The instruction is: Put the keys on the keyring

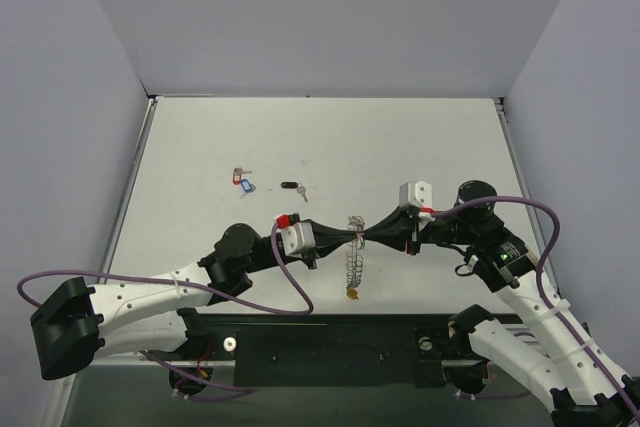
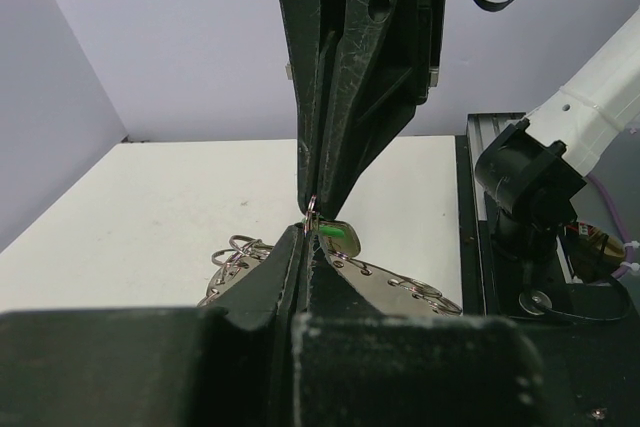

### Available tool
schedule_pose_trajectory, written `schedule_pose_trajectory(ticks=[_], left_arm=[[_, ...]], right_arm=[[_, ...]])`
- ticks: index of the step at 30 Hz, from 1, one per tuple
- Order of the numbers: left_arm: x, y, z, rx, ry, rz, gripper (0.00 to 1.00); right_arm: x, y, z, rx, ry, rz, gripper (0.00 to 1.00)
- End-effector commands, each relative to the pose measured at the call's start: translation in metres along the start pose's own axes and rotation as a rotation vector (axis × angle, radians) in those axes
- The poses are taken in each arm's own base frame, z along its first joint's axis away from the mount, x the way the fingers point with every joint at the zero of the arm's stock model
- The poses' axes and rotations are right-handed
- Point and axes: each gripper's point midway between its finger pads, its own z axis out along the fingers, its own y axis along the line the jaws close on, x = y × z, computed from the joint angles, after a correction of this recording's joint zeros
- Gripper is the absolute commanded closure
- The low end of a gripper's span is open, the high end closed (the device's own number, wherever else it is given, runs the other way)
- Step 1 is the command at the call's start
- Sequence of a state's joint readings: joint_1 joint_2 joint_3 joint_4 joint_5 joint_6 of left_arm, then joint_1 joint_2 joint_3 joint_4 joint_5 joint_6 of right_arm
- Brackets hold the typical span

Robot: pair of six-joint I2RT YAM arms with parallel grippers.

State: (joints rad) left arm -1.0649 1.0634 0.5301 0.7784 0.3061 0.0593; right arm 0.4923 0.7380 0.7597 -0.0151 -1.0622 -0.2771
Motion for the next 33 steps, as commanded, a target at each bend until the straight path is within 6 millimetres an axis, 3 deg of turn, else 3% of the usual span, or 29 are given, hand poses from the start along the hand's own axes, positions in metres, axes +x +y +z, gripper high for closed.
schedule_pose_trajectory(ticks=[1,17,33], left_arm=[[-0.015,-0.003,0.009,0.031,-0.023,0.017,1.0],[-0.014,-0.001,0.01,0.023,-0.01,0.015,1.0],[-0.023,0.011,0.005,-0.042,-0.045,0.011,1.0]], right_arm=[[-0.023,0.008,0.004,-0.062,-0.071,-0.077,1.0],[-0.021,0.008,0.004,-0.063,-0.061,-0.074,1.0],[-0.004,0.011,-0.005,-0.051,0.005,-0.061,1.0]])
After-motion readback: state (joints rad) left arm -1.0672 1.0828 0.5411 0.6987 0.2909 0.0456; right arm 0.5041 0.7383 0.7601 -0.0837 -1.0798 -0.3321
